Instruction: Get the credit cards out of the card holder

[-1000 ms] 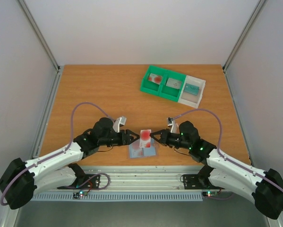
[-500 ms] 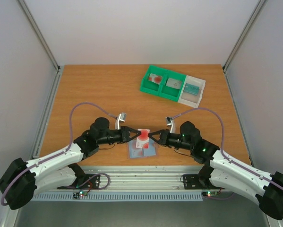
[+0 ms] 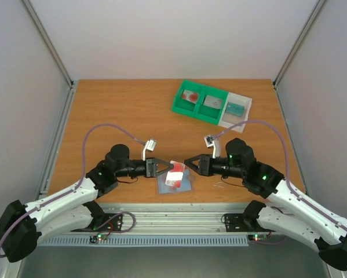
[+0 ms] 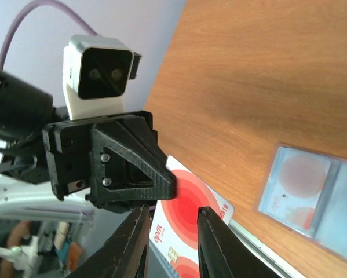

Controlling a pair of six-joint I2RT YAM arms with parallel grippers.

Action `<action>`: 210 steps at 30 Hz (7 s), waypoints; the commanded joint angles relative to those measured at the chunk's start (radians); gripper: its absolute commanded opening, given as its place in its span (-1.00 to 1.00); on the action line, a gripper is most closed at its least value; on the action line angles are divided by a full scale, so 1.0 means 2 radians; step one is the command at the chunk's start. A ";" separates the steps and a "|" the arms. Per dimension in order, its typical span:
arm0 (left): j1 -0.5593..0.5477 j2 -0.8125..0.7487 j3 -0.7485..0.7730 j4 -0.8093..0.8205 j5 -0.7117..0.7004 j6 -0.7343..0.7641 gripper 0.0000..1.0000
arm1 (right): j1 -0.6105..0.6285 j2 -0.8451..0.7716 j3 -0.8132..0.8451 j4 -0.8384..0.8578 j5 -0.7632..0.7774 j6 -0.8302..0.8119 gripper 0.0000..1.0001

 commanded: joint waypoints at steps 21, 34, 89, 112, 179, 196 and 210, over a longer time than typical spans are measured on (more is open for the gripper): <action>0.000 -0.024 0.102 -0.221 0.179 0.231 -0.99 | 0.003 0.105 0.159 -0.226 -0.202 -0.252 -0.48; 0.000 -0.030 0.105 -0.203 0.191 0.225 -0.99 | 0.004 0.126 0.140 -0.207 -0.234 -0.250 -0.44; 0.021 0.014 0.087 -0.349 -0.220 0.247 0.99 | -0.143 0.283 0.170 0.030 0.159 -0.063 -0.97; 0.027 0.019 0.069 -0.343 -0.193 0.225 0.99 | -0.244 0.588 0.391 0.126 0.165 0.018 -0.98; 0.027 0.055 0.047 -0.305 -0.132 0.165 0.65 | -0.253 0.580 0.489 -0.072 0.044 -0.062 -0.54; 0.028 0.060 0.012 -0.225 -0.121 0.105 0.45 | -0.176 0.312 0.213 -0.108 -0.002 -0.094 -0.55; 0.028 0.120 -0.040 -0.095 -0.112 0.053 0.18 | -0.037 0.295 0.078 -0.050 0.033 -0.047 -0.58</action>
